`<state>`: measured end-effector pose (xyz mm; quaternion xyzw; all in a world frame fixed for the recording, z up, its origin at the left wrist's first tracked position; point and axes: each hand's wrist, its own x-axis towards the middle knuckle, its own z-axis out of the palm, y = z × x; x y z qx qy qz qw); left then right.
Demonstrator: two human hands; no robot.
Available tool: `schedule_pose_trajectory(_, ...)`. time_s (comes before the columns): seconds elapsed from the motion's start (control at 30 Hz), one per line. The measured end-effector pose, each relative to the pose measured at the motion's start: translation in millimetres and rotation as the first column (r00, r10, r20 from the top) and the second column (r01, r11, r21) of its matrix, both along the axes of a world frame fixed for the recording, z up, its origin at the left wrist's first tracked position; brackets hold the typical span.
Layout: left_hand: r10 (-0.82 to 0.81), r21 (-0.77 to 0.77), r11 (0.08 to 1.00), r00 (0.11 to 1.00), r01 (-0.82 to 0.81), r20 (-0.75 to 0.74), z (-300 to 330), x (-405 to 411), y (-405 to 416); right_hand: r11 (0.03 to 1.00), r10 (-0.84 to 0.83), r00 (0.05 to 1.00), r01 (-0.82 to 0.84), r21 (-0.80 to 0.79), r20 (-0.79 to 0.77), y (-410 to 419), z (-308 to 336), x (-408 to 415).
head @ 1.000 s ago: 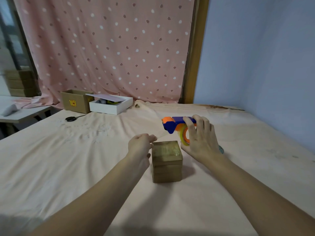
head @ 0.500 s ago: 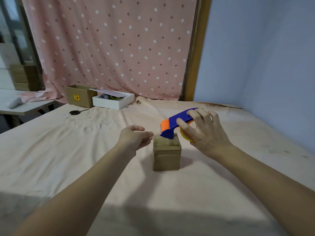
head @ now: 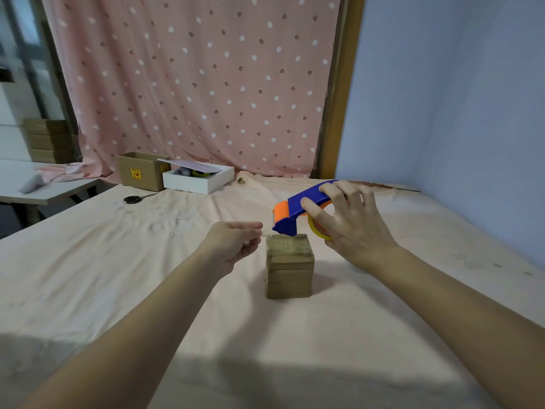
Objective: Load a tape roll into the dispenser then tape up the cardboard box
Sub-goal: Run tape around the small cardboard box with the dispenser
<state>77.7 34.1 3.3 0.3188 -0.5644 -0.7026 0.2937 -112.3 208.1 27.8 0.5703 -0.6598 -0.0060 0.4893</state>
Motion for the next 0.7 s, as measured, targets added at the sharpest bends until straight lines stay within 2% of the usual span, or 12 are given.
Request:
schedule_pose_trajectory(0.13,0.046,0.050,0.998,0.996,-0.043,-0.070,-9,0,-4,0.999,-0.011,1.000,0.009,0.047,0.024,-5,-1,2)
schedule_pose_trajectory(0.23,0.056,0.146,0.988,0.992,-0.039,-0.112,-13,-1,-3,0.998,-0.007,0.999,0.004,0.064,0.045,-5,-4,1)
schedule_pose_trajectory(0.37,0.023,0.200,0.980,0.994,-0.002,-0.106,-18,-5,-4,0.997,-0.008,0.999,0.004,0.082,0.038,-4,-6,-3)
schedule_pose_trajectory(0.53,0.032,0.129,0.991,0.998,-0.024,-0.061,-28,-15,-7,0.987,-0.033,0.999,0.033,0.154,-0.005,-3,-9,-12)
schedule_pose_trajectory(0.7,0.067,0.046,0.997,0.997,-0.065,-0.042,-40,-14,-6,0.982,0.020,0.999,-0.011,0.191,-0.050,-4,-10,-15)
